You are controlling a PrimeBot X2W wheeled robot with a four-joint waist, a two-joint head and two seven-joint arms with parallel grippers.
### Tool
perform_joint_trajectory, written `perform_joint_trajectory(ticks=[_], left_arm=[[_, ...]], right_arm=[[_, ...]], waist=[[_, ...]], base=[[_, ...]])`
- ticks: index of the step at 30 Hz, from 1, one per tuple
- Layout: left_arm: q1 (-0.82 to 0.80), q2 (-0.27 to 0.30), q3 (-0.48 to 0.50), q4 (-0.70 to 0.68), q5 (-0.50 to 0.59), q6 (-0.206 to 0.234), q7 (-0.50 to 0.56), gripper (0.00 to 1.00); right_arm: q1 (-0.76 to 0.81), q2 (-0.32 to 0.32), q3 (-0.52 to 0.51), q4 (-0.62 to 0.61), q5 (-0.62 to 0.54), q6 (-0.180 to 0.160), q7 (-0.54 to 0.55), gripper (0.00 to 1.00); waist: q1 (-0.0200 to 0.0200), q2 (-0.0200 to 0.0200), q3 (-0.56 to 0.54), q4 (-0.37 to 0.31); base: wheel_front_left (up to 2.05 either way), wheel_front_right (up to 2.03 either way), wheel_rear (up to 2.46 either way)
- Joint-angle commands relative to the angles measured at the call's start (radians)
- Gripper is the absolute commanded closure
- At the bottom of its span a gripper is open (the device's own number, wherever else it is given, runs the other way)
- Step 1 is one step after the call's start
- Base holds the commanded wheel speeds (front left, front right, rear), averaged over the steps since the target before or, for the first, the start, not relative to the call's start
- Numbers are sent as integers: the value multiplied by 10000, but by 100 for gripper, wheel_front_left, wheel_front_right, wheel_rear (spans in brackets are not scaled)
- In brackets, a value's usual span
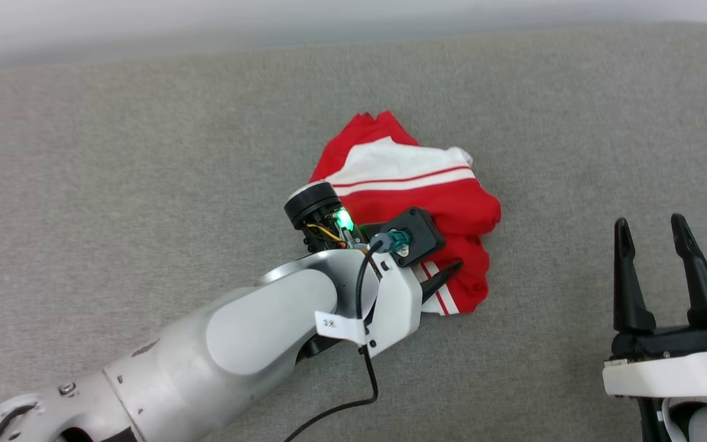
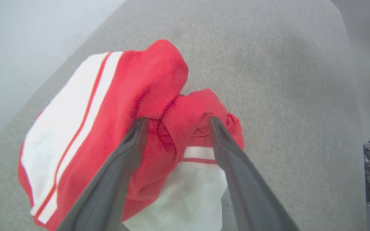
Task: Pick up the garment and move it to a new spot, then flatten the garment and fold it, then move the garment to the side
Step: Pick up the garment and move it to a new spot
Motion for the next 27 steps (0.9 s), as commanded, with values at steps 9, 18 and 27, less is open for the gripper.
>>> perform_joint_trajectory(ticks=[9, 18, 27], left_arm=[[1227, 287, 1047, -148, 16, 1547, -2596, 0], [2720, 1143, 2656, -606, -139, 3599, -4022, 0], [5111, 1661, 5228, -1937, 819, 5004, -4099, 0]], right_arm=[[666, 5, -126, 72, -202, -7, -24, 0], [1122, 4, -178, 151, -265, -7, -24, 0], [1423, 5, -87, 304, -328, -7, -24, 0]], waist=[[0, -1, -1331, 616], [0, -1, -1981, 1101], [0, -1, -2399, 1467]], base=[[0, 0, 0], [0, 0, 0], [0, 0, 0]])
